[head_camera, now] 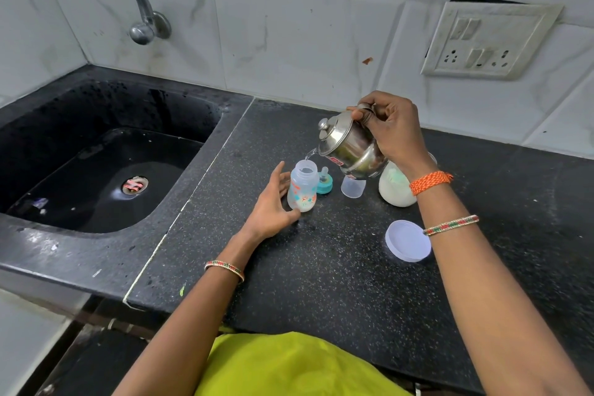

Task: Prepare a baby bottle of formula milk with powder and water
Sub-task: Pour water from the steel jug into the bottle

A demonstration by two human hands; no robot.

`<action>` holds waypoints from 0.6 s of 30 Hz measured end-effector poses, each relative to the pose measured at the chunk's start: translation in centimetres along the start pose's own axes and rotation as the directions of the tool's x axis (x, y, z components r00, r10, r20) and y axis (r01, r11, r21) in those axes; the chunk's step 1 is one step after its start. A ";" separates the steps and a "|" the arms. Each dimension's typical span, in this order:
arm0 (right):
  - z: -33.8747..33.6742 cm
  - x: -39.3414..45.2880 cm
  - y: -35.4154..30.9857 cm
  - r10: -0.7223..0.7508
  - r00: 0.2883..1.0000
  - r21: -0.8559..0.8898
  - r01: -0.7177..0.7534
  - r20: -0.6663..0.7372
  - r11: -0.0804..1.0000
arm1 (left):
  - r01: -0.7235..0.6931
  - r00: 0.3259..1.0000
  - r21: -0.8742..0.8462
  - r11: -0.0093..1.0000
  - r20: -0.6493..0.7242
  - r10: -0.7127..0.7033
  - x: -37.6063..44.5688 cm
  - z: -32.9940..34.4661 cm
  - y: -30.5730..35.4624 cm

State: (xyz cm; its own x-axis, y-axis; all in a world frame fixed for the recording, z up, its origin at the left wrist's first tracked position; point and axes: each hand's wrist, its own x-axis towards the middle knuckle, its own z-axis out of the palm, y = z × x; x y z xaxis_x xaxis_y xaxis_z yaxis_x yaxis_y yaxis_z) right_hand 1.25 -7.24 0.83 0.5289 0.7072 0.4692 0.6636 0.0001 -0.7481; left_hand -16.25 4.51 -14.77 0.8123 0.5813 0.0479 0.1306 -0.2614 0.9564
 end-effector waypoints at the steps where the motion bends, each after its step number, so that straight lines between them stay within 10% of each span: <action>1: 0.0 0.0 0.0 0.004 1.000 0.004 -0.004 -0.001 1.000 | 0.003 1.000 -0.002 1.000 -0.006 -0.003 0.0 0.0 0.0; 18: -0.2 -1.1 0.6 0.020 0.999 0.049 -0.018 -0.048 0.999 | 0.045 0.995 -0.083 0.995 -0.088 -0.053 0.2 -0.7 0.2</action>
State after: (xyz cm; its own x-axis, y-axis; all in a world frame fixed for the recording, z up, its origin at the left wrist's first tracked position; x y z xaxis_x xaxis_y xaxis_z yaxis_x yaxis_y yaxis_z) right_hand 1.16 -8.19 -0.03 0.5672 0.6721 0.4760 0.6271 0.0222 -0.7786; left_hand -16.47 5.15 -14.35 0.7510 0.6599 0.0227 0.1194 -0.1695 0.9783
